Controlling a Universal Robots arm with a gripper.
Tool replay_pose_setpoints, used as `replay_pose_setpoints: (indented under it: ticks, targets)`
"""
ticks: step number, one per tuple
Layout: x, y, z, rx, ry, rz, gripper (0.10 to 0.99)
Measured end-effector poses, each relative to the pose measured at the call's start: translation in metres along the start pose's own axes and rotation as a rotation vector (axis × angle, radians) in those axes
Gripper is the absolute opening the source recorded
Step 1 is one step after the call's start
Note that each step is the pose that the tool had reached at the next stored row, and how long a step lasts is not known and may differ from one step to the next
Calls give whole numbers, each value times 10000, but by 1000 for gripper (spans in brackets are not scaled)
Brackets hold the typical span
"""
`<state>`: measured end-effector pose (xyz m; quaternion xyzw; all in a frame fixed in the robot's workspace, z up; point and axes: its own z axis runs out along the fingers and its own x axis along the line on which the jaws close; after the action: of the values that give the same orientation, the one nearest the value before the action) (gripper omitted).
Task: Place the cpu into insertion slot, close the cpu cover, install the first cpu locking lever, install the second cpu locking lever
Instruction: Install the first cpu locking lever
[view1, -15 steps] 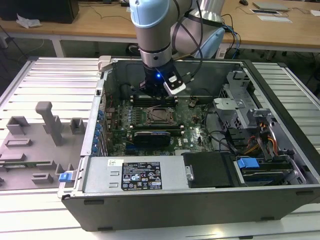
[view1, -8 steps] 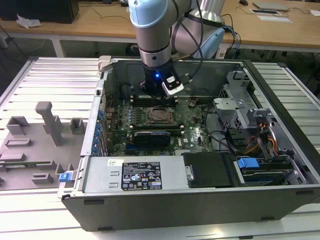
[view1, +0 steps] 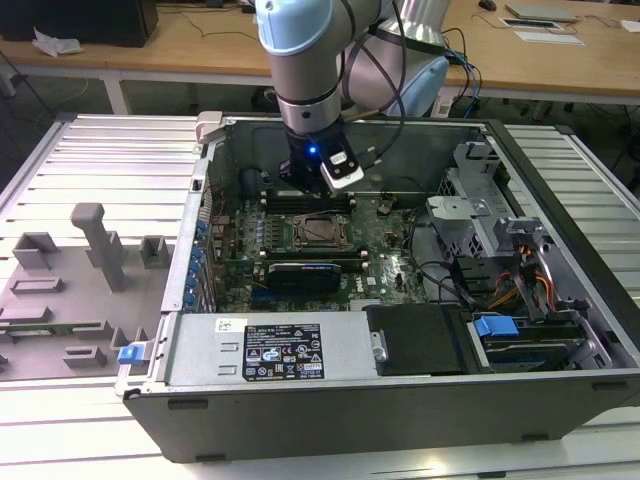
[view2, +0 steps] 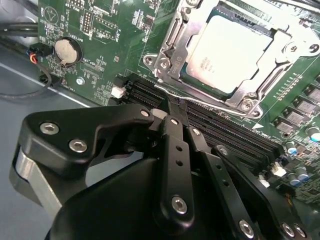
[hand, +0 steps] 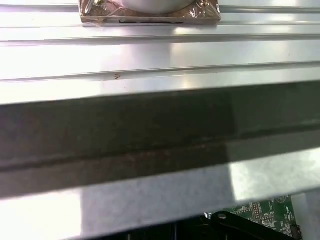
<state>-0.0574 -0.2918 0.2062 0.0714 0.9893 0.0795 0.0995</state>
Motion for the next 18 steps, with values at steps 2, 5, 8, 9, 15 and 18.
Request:
replay_pose_setpoints:
  ticks: [2,5,8,9,15,18]
  targets:
    - [1,-1,5,37,-28,160,106]
    - [3,-1,5,72,-51,272,106]
    - [6,2,-10,74,-65,281,106]
    - [3,5,-23,76,-77,293,106]
    - [11,2,-11,203,-164,660,106]
    - [21,-3,9,274,-220,966,106]
